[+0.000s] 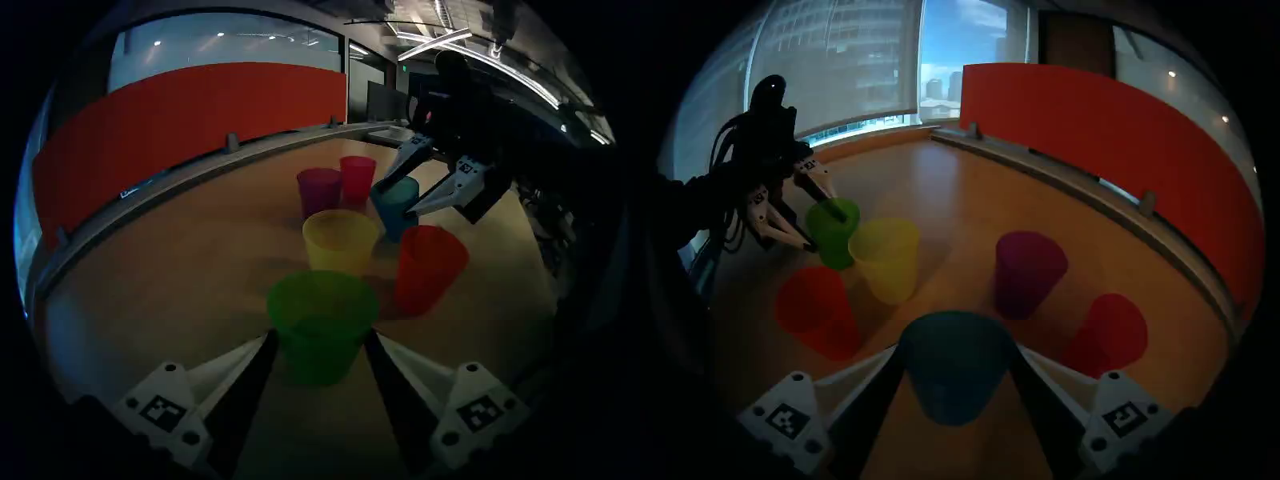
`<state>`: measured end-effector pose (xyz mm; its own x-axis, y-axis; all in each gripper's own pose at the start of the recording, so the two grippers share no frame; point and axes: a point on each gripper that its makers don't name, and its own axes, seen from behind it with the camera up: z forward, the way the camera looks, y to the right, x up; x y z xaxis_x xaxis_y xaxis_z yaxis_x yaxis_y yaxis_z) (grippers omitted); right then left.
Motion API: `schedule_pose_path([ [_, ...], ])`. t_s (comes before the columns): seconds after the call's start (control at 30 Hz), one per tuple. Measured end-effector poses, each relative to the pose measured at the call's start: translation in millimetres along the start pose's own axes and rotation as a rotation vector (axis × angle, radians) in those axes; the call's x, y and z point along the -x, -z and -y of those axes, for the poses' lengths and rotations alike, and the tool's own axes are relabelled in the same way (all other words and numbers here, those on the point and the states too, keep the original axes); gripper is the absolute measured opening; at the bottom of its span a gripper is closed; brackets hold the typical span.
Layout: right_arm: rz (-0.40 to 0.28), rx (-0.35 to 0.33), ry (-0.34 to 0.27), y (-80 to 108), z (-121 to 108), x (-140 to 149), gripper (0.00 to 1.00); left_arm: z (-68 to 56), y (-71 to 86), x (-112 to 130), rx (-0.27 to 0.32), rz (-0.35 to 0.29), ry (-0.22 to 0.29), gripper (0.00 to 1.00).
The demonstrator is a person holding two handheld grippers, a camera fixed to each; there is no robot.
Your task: Pour water
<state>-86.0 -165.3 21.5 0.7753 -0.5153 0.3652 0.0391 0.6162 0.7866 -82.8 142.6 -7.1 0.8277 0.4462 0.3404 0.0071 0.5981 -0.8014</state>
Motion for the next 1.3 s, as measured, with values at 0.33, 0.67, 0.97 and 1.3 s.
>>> schedule_pose_path([
  [0.33,-0.008,0.010,0.008,3.7,1,3,0.92,-0.9,2.1,8,0.004,0.018,0.000,0.79],
  [0.67,-0.004,0.024,0.020,13.4,2,11,0.93,-1.4,3.1,8,0.006,0.023,0.006,0.79],
  [0.97,-0.005,0.022,0.014,16.5,5,13,0.94,-2.0,3.7,9,0.007,0.028,0.010,0.79],
  [1.3,-0.013,0.031,0.003,19.7,3,12,0.99,-1.7,3.3,9,0.008,0.031,0.012,0.79],
])
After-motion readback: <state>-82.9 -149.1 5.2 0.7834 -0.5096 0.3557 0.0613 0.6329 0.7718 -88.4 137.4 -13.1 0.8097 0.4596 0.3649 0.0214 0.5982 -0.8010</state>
